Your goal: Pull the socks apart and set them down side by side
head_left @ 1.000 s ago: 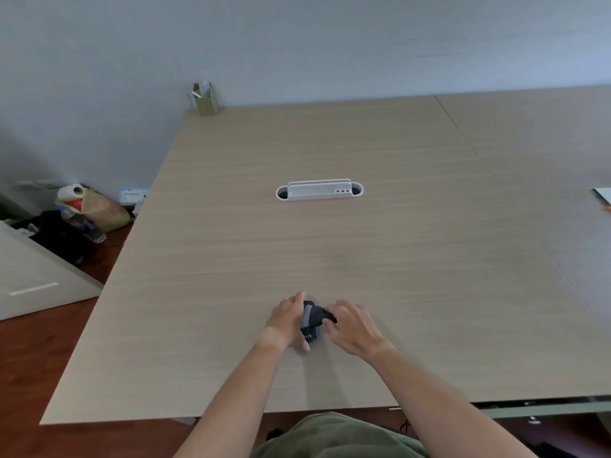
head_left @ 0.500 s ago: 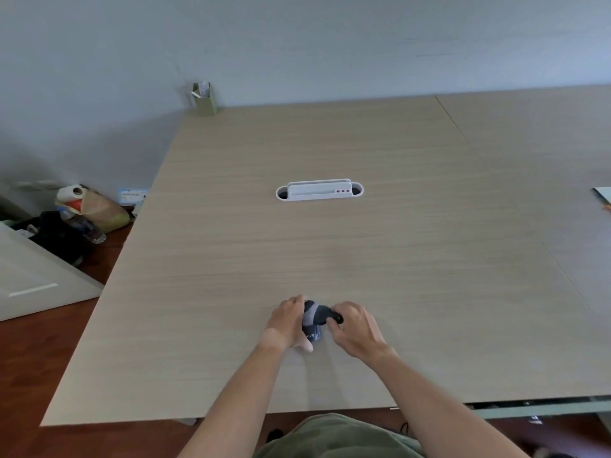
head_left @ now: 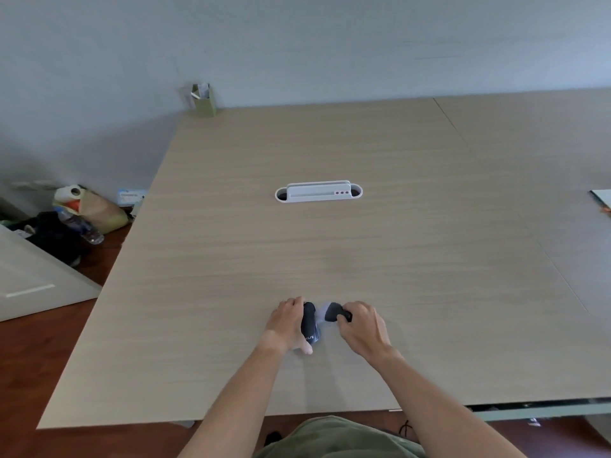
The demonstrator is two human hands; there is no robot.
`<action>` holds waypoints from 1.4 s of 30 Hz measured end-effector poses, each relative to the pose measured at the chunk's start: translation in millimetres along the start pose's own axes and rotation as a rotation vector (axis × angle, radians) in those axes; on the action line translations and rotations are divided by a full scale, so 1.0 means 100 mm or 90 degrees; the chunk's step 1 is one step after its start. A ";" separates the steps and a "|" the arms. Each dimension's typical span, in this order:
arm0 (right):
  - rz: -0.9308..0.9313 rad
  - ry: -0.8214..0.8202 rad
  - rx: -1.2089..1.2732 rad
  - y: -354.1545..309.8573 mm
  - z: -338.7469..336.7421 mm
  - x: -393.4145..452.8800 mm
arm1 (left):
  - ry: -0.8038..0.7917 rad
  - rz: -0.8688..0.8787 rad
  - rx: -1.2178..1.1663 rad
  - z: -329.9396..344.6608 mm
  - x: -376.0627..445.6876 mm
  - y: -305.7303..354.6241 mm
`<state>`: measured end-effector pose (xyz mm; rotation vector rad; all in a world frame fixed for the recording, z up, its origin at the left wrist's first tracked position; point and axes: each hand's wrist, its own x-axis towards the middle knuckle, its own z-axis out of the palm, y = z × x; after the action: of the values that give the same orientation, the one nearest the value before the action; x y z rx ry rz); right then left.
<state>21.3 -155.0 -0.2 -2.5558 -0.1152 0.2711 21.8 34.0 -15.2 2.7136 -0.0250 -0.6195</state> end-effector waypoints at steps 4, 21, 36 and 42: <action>-0.103 -0.091 0.022 0.02 0.01 -0.08 | -0.006 0.012 -0.051 0.02 -0.03 -0.06; -0.107 -0.029 0.035 0.04 0.05 -0.12 | -0.006 0.013 0.002 -0.02 -0.03 0.02; 0.152 0.133 0.032 0.17 0.08 -0.21 | -0.011 -0.025 -0.070 0.00 -0.06 0.05; 0.260 0.128 -0.034 0.18 0.26 -0.24 | -0.018 -0.034 -0.044 0.01 -0.06 0.12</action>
<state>-7.7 -160.3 -27.2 -2.6241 0.4848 0.1624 17.1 23.2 -9.2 2.6471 0.0611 -0.6619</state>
